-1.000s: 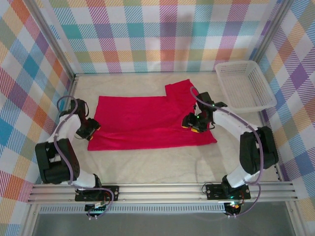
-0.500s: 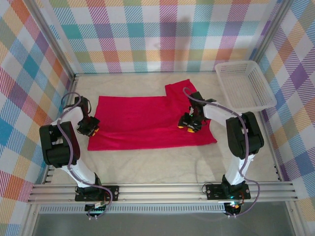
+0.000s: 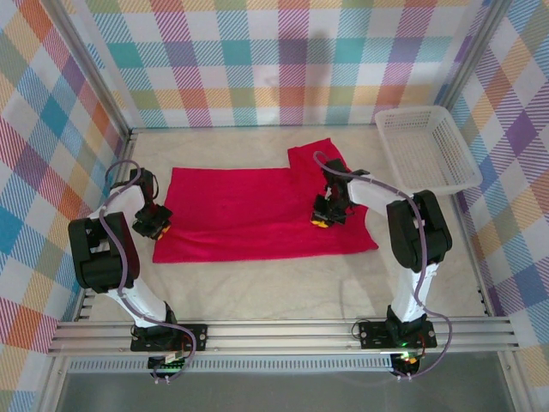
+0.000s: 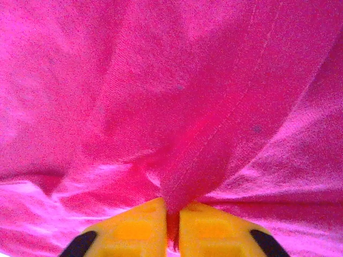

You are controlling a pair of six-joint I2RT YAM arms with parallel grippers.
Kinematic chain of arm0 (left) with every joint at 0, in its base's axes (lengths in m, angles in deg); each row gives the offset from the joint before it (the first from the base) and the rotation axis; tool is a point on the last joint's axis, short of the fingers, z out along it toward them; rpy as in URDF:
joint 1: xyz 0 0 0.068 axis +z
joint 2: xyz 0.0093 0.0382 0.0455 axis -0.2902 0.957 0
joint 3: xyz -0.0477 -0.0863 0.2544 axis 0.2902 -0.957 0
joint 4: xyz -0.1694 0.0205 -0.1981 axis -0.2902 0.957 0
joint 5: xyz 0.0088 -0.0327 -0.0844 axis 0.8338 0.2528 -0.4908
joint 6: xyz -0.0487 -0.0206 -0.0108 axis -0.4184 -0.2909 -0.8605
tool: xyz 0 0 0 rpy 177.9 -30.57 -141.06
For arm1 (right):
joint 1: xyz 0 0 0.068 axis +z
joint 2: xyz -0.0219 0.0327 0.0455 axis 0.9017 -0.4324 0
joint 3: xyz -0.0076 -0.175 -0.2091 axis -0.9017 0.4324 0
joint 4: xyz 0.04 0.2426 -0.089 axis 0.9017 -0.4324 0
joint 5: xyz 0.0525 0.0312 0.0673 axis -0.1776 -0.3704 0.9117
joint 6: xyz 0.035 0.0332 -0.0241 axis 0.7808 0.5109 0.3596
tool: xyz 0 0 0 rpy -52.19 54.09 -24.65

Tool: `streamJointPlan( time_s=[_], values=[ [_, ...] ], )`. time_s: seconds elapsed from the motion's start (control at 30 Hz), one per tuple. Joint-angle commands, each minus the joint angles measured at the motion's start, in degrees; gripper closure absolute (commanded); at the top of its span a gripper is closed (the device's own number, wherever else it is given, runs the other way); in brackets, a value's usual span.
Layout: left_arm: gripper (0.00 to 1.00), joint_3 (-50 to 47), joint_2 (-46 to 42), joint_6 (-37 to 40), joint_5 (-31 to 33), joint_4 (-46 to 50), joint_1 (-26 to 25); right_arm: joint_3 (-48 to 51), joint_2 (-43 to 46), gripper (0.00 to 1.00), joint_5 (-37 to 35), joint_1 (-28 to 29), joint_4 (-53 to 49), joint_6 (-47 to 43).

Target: Fold the inside-out t-shirt

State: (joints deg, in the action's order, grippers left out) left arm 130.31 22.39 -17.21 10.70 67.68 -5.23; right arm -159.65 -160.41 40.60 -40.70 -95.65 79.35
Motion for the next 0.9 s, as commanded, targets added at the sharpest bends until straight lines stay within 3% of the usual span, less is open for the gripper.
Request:
streamJointPlan(
  time_s=[0.0,0.17,0.37,0.43,0.57,0.7,0.87],
  values=[
    [0.79,0.11,-2.44,1.08,1.23,2.11,-0.42,-3.51,2.40,0.89,-1.45,0.64,-3.05,-0.02],
    [0.79,0.15,-2.73,1.18,0.99,2.20,-0.39,-8.23,-0.68,0.94,-3.36,1.16,-2.15,-0.48],
    [0.79,0.32,-2.53,1.31,0.56,2.29,-0.40,-22.96,-13.38,0.94,-6.39,2.88,-0.21,-3.43],
    [0.79,0.00,-3.09,1.28,0.53,2.55,-0.43,-28.55,-17.41,0.89,-5.71,3.53,-1.01,-5.25],
    [0.79,-1.20,-6.08,0.86,1.29,3.22,-0.63,-35.60,-20.61,0.64,-5.26,4.44,-5.68,-9.52],
    [0.79,-1.52,-9.95,0.12,2.58,4.49,-1.52,-28.12,-13.22,0.45,-8.04,4.44,-4.50,-11.08],
    [0.76,-1.01,-14.98,-1.21,1.28,5.23,-4.71,-16.13,-4.52,0.41,-9.55,3.51,-0.45,-11.25]
  ],
)
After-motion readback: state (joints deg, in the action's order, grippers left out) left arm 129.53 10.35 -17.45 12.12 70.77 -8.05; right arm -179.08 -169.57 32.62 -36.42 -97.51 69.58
